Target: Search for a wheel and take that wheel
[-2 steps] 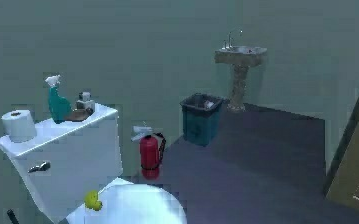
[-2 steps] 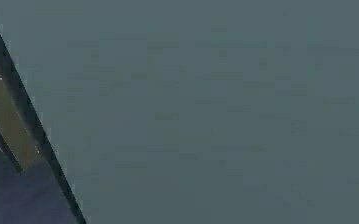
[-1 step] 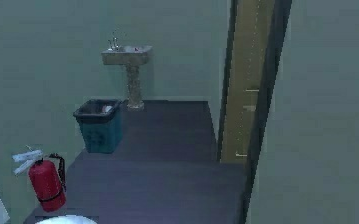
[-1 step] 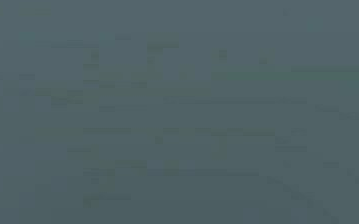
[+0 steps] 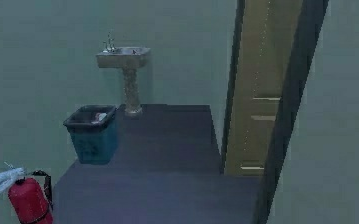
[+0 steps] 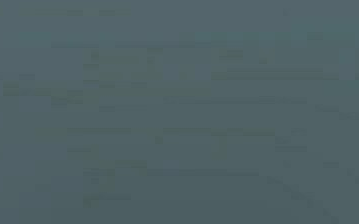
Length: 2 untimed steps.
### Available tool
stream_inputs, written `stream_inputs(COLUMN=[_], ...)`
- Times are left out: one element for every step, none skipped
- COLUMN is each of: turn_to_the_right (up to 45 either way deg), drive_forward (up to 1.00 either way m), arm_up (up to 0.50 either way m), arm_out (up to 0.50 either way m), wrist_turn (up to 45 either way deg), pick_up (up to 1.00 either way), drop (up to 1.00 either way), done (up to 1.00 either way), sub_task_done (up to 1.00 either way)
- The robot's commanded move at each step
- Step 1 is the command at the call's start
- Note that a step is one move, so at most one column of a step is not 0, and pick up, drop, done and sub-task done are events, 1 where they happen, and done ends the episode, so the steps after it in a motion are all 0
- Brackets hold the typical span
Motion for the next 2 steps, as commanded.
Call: stream_inputs(turn_to_the_right=[9.0,0.0], drive_forward=[0.00,0.90], arm_up=[0.00,0.00], arm_out=[0.00,0.00], wrist_turn=[0.0,0.0], pick_up=[0.00,0.00], drop=[0.00,0.00], done=[0.00,0.00], sub_task_done=[0.00,0.00])
